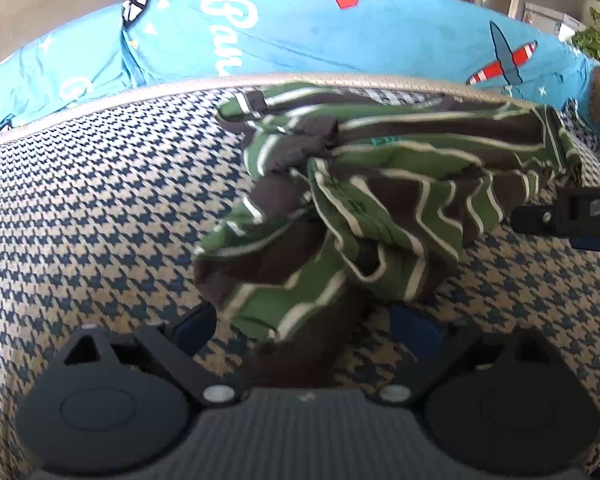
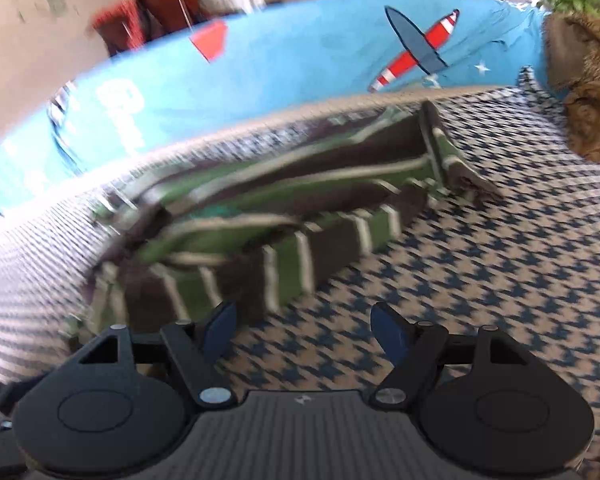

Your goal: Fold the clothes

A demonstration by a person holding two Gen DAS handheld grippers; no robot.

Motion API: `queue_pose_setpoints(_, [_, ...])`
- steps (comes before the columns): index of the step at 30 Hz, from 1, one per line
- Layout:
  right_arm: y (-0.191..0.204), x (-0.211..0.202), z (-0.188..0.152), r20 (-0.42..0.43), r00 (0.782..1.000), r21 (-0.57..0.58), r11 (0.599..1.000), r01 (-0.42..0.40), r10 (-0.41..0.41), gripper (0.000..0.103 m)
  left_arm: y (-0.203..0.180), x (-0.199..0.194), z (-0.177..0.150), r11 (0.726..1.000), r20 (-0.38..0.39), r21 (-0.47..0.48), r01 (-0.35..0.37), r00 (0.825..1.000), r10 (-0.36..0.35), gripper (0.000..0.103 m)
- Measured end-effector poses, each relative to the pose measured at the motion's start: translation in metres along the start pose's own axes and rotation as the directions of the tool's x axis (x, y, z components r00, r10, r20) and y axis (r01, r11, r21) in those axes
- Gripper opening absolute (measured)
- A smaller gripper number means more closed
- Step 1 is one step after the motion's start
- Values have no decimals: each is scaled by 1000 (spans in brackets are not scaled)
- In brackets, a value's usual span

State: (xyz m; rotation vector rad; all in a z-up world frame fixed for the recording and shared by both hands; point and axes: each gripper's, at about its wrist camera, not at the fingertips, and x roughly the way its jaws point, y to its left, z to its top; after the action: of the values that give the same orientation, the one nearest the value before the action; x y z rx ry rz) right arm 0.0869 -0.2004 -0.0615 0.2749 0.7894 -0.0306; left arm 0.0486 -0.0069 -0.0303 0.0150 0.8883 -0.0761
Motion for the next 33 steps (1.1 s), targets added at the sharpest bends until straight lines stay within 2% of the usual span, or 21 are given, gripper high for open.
queue_pose_setpoints(5, [4, -2, -3, 32, 984, -5, 984, -176, 176, 75, 14, -6, 4, 998, 36, -49, -36, 999, 38, 98])
queue_pose_setpoints(9, [20, 3, -7, 24, 969, -50, 968, -246, 247, 75, 26, -8, 4, 995, 43, -88, -39, 998, 42, 98])
queue_pose_setpoints(13, [39, 11, -9, 10, 949, -87, 946, -313, 315, 75, 34, -8, 1, 995, 37, -81, -57, 998, 60, 98])
queue_pose_setpoints(18, [61, 29, -12, -26, 944, -115, 937, -330, 329, 75, 48, -4, -5, 991, 17, -91, -98, 995, 100, 98])
queue_pose_setpoints(24, [75, 50, -20, -59, 953, -149, 942, -302, 296, 75, 61, 3, -8, 985, -12, -101, -137, 991, 136, 98])
queue_pose_setpoints(25, [77, 52, -21, -57, 957, -156, 944, -290, 284, 73, 62, 4, -9, 985, -15, -102, -138, 990, 137, 98])
queue_pose_setpoints(27, [80, 57, -22, -52, 962, -166, 948, -273, 268, 62, 64, 5, -9, 985, -20, -103, -140, 990, 138, 98])
queue_pose_setpoints(29, [81, 56, -23, -35, 964, -180, 948, -264, 262, 42, 65, 5, -9, 984, -21, -104, -141, 990, 140, 98])
queue_pose_setpoints(31, [82, 52, -24, -14, 965, -199, 945, -260, 263, 31, 67, 5, -9, 984, -22, -107, -141, 990, 140, 98])
queue_pose_setpoints(33, [79, 46, -25, 2, 963, -200, 944, -263, 269, 25, 67, 7, -10, 984, -24, -107, -143, 990, 141, 98])
